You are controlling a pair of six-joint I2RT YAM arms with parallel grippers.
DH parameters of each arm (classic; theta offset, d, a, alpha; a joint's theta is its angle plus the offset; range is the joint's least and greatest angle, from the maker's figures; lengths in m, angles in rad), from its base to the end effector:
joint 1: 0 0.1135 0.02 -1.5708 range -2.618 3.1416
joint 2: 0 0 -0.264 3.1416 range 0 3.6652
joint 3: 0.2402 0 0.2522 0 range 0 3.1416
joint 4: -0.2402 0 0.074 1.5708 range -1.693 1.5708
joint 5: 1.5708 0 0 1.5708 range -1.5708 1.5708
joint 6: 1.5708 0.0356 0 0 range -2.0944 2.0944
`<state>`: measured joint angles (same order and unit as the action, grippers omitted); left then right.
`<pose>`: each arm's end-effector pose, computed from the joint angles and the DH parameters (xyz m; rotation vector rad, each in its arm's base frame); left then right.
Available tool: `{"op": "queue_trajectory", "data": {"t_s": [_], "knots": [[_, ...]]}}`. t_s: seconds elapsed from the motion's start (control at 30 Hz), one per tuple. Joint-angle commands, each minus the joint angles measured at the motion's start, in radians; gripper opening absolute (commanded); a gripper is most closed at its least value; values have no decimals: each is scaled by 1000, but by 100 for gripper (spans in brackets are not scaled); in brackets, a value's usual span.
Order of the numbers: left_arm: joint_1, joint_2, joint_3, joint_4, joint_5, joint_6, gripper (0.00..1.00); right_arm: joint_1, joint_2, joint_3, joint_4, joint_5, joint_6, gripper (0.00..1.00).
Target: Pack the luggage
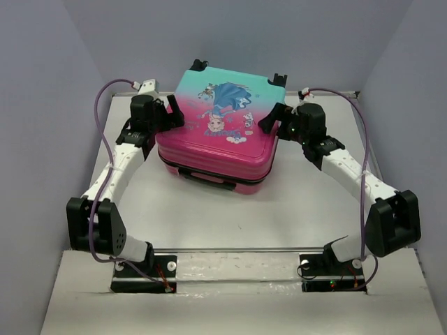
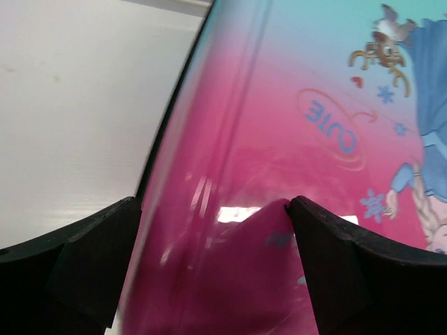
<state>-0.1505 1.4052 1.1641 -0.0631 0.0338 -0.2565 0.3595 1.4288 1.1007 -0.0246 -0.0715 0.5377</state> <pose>0.3293 -0.0512 0.3408 -0.0765 1.8850 -0.3111 0.3142 0.1208 0.3149 0.1270 1.9767 0.6628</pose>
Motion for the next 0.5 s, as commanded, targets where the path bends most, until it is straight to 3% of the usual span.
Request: {"op": "queue_trajectory", "data": {"t_s": [0.0, 0.03, 0.17, 0.2, 0.3, 0.47], "knots": [[-72, 138, -20, -95, 161, -6, 98, -8, 83, 21, -23, -48, -12, 100], [-87, 147, -43, -90, 190, -39, 92, -8, 97, 45, -21, -65, -16, 99], [-178, 50, -153, 23, 278, -133, 86, -8, 182, 128, -12, -221, -91, 90], [-207, 22, -179, 43, 287, -151, 86, -8, 233, 192, -29, -332, -131, 89], [-349, -96, -299, 118, 253, -228, 86, -8, 314, 333, -96, -546, -191, 88], [-569, -271, -454, 209, 180, -366, 86, -8, 424, 493, -169, -732, -226, 89]]}}
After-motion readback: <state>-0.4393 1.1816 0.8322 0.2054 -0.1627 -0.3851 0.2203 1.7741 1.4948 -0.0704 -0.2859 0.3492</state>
